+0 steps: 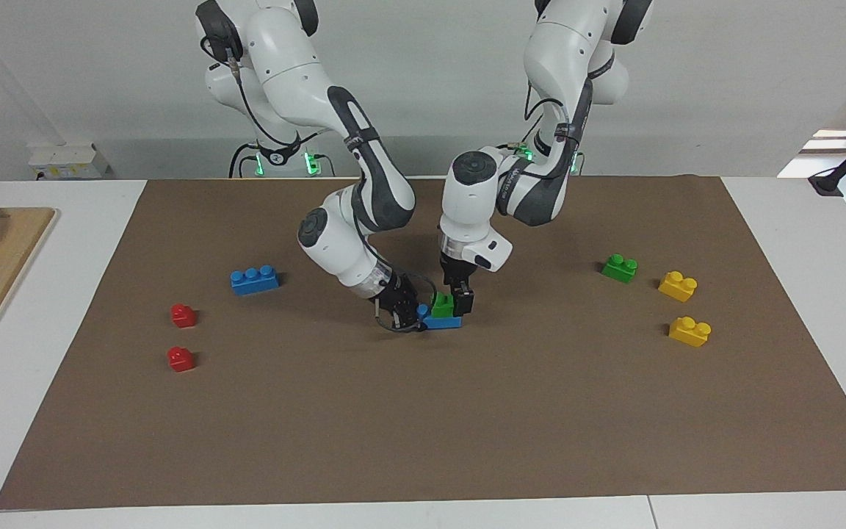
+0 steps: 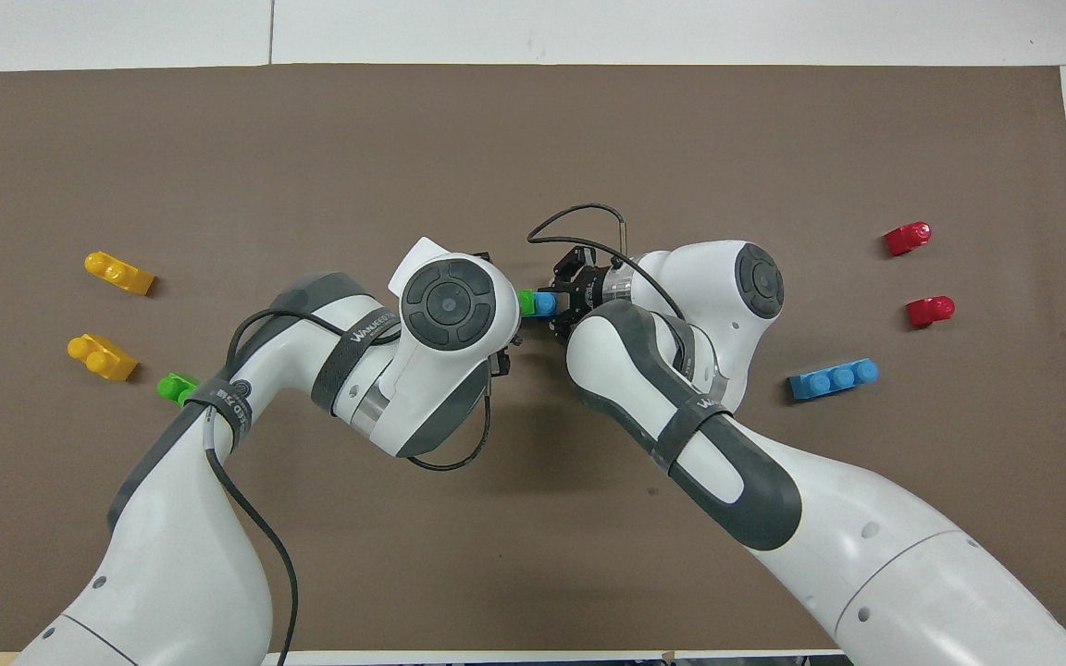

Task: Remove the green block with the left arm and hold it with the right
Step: 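Pull the green brick off the blue brick with both grippers, then carry the green brick with the left gripper while the right gripper carries blue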

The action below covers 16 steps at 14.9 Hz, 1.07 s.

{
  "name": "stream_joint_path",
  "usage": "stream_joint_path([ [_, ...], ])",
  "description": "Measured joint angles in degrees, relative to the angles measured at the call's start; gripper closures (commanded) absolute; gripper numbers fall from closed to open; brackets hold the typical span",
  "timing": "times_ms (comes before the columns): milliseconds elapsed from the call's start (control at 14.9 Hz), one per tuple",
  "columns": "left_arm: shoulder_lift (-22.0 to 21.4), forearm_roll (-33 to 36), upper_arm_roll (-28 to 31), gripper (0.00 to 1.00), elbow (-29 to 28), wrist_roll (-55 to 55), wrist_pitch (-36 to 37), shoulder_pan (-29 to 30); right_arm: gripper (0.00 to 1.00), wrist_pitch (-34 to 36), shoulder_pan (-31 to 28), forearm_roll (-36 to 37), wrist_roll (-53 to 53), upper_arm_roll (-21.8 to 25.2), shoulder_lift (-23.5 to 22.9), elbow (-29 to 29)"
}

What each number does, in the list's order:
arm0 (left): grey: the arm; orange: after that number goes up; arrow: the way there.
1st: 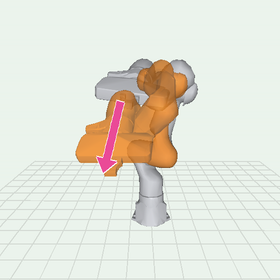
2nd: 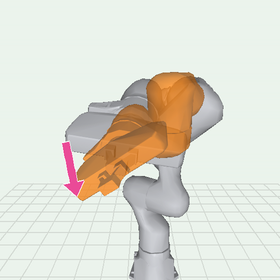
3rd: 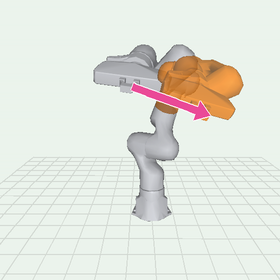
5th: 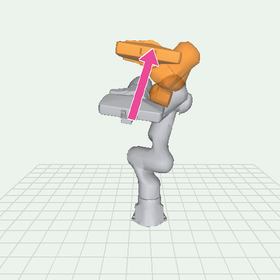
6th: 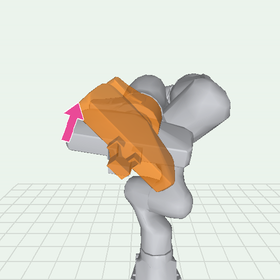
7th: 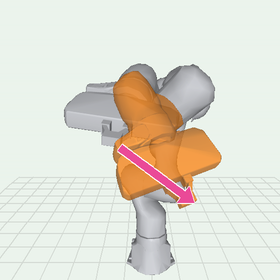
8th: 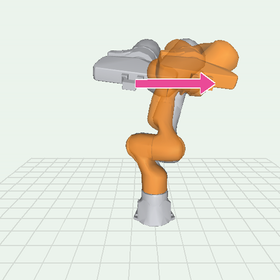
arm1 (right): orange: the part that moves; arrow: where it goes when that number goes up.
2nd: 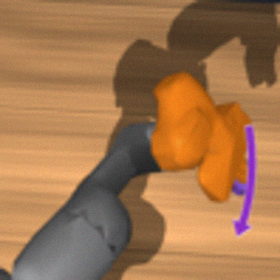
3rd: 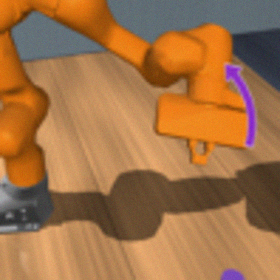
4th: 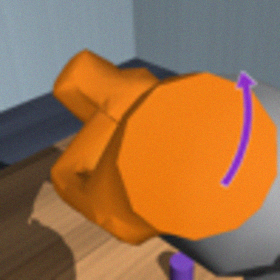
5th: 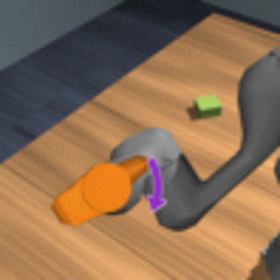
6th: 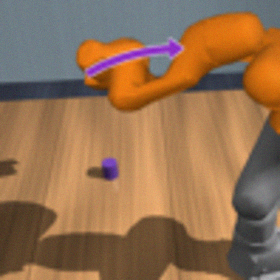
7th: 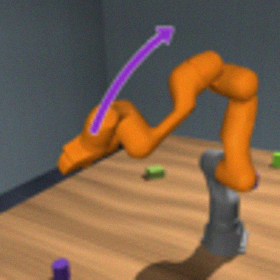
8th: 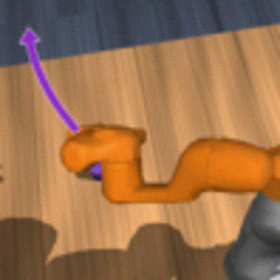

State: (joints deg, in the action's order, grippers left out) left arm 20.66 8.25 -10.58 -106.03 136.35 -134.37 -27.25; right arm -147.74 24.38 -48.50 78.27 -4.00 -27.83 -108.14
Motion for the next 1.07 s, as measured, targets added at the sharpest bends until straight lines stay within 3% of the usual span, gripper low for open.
stream_joint_path([
  [603,-0.7,1.0,0.4,1.00,0.4,-0.2,0.2,0.0,1.00,-1.2,0.6,0.0,-0.2,0.0,0.2,-0.4],
  [1071,-10.3,1.0,0.2,1.00,0.9,-4.0,11.0,3.7,1.00,-2.1,0.9,0.0,0.0,0.0,0.1,-0.4],
])
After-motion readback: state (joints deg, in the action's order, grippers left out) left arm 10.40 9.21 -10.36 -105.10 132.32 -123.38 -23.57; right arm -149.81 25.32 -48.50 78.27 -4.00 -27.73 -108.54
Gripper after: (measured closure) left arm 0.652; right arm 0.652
